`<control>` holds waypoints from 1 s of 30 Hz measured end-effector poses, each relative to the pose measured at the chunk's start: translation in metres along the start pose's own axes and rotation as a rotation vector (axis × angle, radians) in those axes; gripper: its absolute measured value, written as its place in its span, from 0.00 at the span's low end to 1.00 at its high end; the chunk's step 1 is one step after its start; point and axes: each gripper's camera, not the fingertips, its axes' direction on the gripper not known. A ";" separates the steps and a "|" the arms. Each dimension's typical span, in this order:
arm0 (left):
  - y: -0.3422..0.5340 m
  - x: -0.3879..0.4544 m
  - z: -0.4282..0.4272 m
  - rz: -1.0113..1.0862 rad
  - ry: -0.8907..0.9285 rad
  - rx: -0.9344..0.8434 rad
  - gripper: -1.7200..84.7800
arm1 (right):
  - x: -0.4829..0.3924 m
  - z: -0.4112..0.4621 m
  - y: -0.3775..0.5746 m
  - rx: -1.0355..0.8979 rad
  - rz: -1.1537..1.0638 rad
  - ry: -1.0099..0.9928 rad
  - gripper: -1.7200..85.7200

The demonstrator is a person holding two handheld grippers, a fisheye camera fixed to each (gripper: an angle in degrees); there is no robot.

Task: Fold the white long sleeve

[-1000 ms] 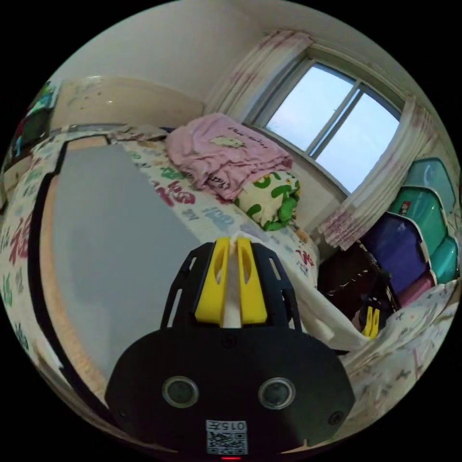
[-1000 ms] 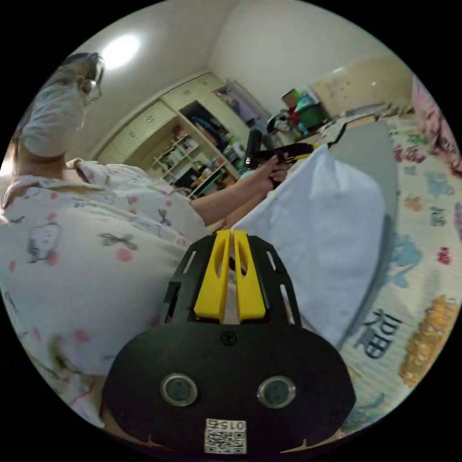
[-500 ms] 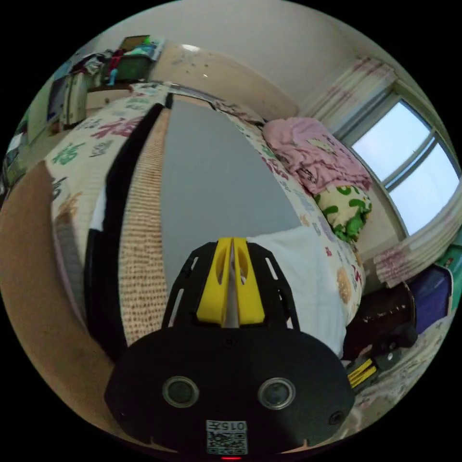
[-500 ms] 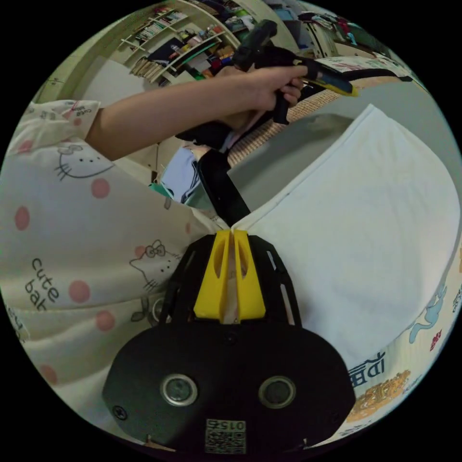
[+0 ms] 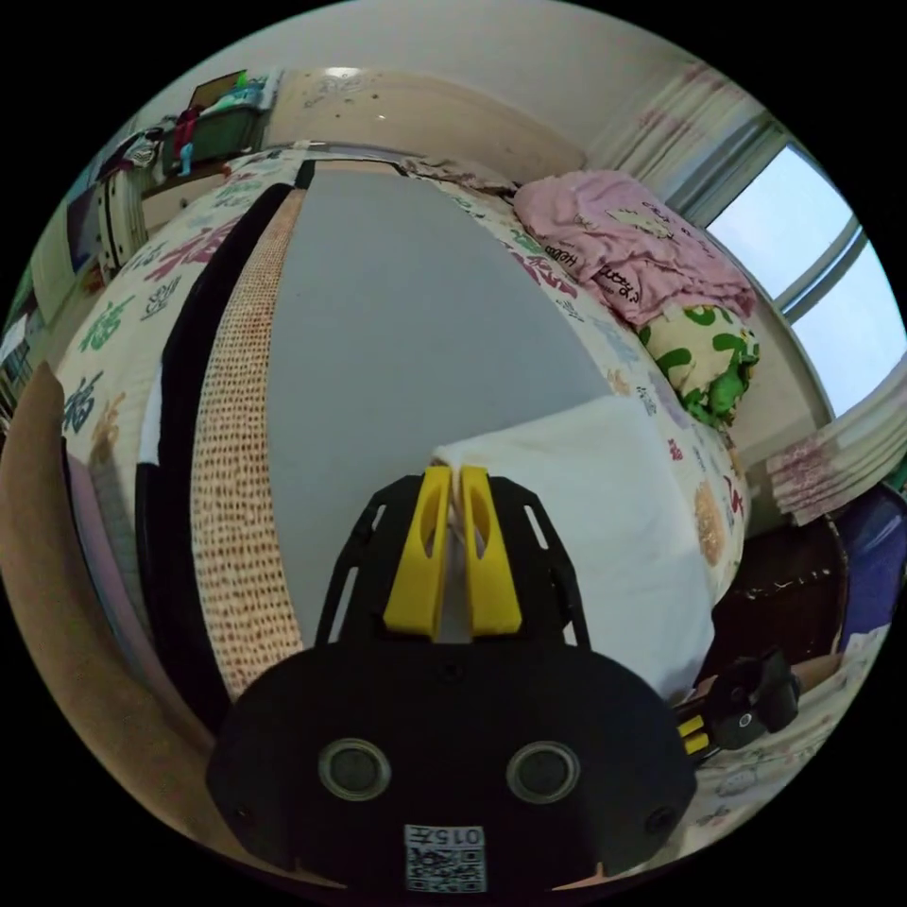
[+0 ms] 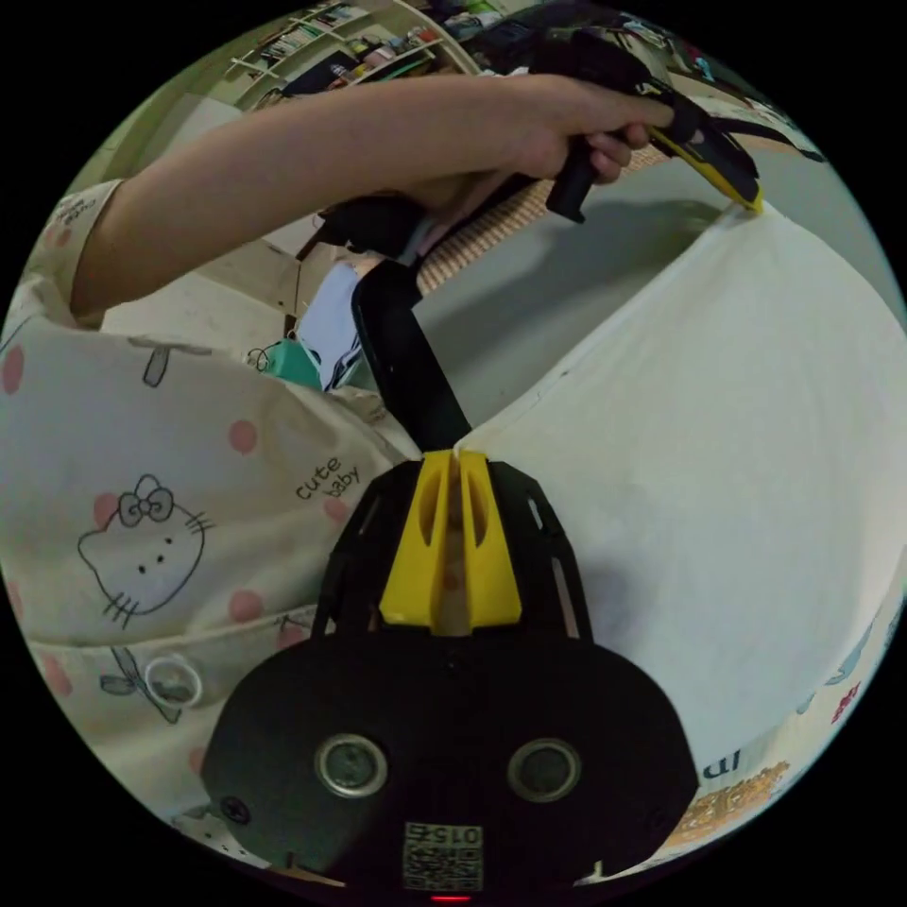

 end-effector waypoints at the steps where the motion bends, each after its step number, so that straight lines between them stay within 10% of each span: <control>1: 0.002 -0.001 0.002 -0.010 0.005 -0.001 0.04 | 0.000 -0.002 0.023 0.012 -0.003 -0.009 0.06; 9: 0.072 -0.031 -0.006 -0.129 0.117 0.034 0.10 | 0.049 -0.154 0.218 0.433 -0.093 -0.230 0.08; 13: 0.110 -0.043 -0.004 -0.186 0.220 0.060 0.13 | 0.197 -0.214 0.364 0.725 0.428 -0.049 0.13; 30: 0.218 -0.049 0.065 -0.399 0.537 0.011 0.15 | 0.330 -0.055 0.615 0.599 0.778 -0.209 0.12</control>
